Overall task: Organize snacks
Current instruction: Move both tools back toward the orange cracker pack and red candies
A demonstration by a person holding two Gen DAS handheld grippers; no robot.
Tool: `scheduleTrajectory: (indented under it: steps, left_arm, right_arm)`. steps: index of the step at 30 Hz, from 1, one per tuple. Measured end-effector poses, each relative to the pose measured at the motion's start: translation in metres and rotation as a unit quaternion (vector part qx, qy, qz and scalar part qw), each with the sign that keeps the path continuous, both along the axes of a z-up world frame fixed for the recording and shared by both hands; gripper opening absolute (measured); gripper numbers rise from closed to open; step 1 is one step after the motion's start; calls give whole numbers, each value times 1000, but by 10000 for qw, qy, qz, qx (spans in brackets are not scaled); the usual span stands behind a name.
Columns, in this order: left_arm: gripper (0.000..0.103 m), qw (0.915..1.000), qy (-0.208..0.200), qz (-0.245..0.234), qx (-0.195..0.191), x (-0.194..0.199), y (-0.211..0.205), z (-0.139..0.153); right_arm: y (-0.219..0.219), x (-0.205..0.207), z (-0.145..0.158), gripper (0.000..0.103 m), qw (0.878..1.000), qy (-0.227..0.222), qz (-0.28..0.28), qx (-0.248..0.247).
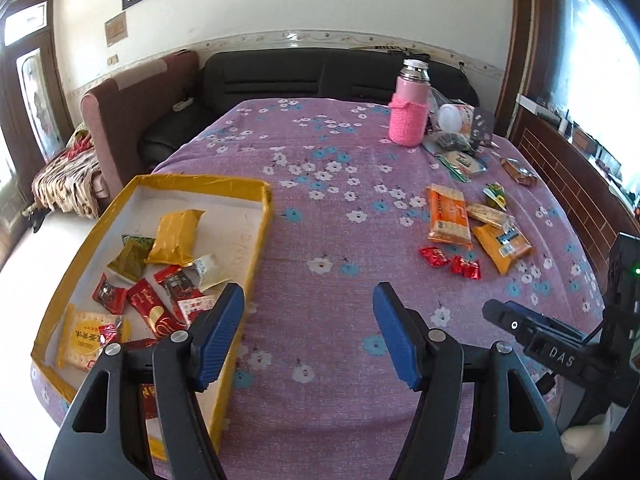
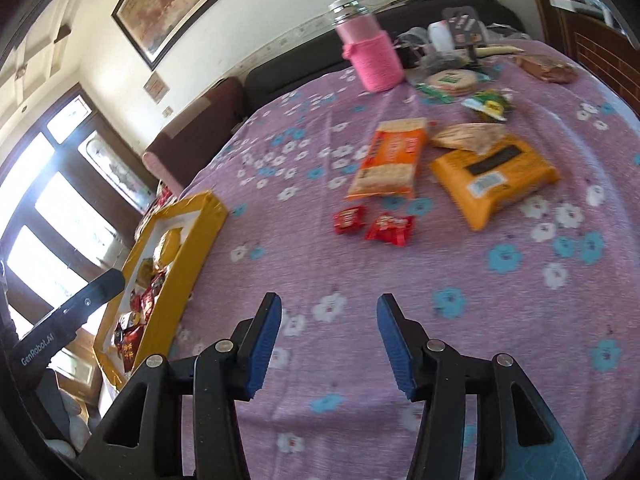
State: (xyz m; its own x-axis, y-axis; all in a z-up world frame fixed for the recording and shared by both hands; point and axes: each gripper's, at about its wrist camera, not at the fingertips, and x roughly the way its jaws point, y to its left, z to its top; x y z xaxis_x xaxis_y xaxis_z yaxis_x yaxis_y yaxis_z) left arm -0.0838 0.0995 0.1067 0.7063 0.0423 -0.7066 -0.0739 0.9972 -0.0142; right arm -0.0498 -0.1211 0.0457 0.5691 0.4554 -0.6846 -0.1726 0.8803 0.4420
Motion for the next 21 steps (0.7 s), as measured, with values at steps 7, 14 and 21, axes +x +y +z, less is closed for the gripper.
scheduleTrajectory:
  steps: [7,14,21]
  left_arm:
    - [66,9997,100,-172,156,6,-24,-4]
    - [66,9988,279,-379,-136,14,-29,-14]
    - [66,9955,443,-656,-528,22,-35,-27]
  right_arm:
    - [-38,3,-1,53,9995,-35,-306,48]
    - [-72,15,-1,53,9976,-74,-692,51]
    - [-124,42,0,60,9909,10,-1342,-69]
